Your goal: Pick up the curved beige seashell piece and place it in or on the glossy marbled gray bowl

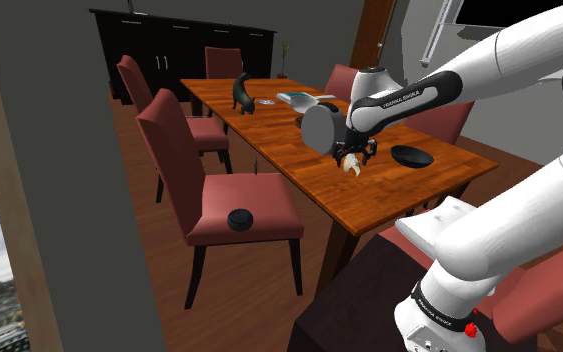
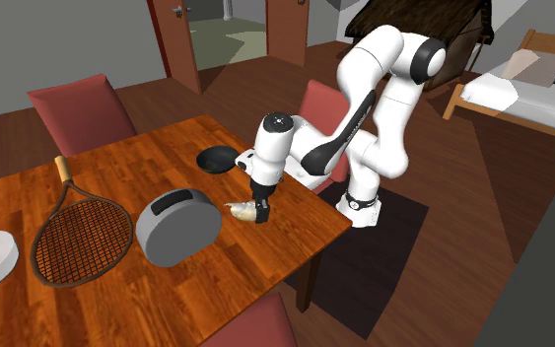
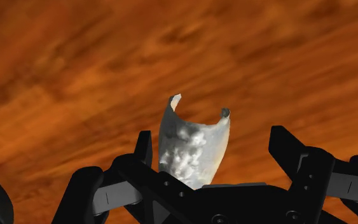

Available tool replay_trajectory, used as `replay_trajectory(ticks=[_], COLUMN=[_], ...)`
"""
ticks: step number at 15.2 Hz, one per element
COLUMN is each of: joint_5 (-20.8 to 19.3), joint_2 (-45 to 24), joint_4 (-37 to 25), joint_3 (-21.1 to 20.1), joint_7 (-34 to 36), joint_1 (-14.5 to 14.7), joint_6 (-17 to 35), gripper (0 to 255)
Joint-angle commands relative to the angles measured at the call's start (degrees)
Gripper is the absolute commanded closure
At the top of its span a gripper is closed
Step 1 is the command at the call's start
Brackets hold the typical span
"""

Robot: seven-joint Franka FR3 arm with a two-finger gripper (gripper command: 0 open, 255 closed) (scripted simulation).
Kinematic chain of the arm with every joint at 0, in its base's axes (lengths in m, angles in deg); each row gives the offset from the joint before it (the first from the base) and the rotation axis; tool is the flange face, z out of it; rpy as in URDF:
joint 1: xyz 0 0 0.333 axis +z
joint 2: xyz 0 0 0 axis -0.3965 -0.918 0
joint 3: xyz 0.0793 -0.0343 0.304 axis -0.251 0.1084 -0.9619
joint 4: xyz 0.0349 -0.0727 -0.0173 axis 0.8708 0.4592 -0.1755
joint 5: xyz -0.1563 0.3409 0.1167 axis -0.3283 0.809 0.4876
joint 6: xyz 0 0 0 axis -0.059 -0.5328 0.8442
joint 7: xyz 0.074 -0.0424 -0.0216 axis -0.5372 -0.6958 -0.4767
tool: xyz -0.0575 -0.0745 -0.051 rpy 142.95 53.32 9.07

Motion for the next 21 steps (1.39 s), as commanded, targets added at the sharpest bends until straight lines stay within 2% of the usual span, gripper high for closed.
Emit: replay_trajectory(ticks=[1, 3, 4, 13, 21], joint_5=[-0.01, -0.01, -0.01, -0.01, 1.22], joint_2=[-0.03, -0.02, -0.02, -0.02, 2.77], joint_4=[0.01, 0.01, 0.01, 0.0, -3.88], joint_3=[0.0, 0.0, 0.0, 0.0, -0.09], joint_7=[0.01, 0.0, 0.0, 0.0, -1.65], joint_1=[-0.01, 0.0, 0.0, 0.0, 0.41], joint_6=[0.05, 0.04, 0.04, 0.03, -6.51], gripper=[0, 0, 255, 255, 255])
